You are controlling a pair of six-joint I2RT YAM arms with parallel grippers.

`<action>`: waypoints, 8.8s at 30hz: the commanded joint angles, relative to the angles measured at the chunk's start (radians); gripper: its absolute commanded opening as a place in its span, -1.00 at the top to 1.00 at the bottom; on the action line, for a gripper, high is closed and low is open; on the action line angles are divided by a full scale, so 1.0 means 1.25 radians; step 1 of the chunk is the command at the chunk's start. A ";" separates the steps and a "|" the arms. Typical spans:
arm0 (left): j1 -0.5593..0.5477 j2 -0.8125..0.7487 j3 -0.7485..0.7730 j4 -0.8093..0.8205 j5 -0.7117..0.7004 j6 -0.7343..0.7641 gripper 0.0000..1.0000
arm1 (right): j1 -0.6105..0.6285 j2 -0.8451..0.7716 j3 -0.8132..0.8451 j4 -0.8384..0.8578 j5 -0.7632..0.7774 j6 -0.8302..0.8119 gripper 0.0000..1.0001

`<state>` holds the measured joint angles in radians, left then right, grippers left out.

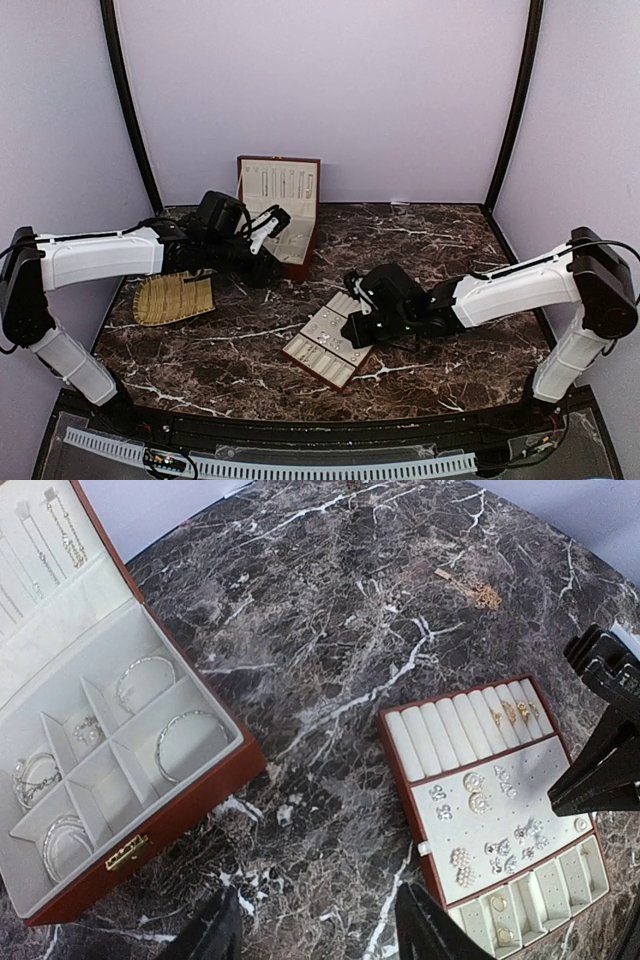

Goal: Organize the mixed jewelry
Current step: Adjust the earring on the earring holder, then position the compartment layer at the center of the board, then move the jewelry box to the center of the board, then pick up the necklace from the center of the board.

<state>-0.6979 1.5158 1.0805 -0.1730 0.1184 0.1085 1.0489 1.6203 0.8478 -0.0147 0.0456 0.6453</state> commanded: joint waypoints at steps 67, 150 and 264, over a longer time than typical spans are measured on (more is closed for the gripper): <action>-0.061 0.213 -0.169 0.273 0.296 -0.413 -0.18 | -0.085 -0.239 -0.112 -0.062 0.172 0.098 -0.77; 0.373 0.376 0.275 -0.007 -0.022 -0.274 0.44 | -0.277 -0.362 -0.079 -0.048 0.221 -0.049 -0.97; 0.048 -0.314 -0.192 0.252 0.107 -0.064 -0.46 | -0.429 -0.331 -0.086 -0.065 0.080 -0.140 1.00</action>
<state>-0.6117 1.1259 0.8677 0.0219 0.1429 0.0994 0.5163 1.2713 0.7357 -0.1200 0.2577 0.5400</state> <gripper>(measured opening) 0.739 0.008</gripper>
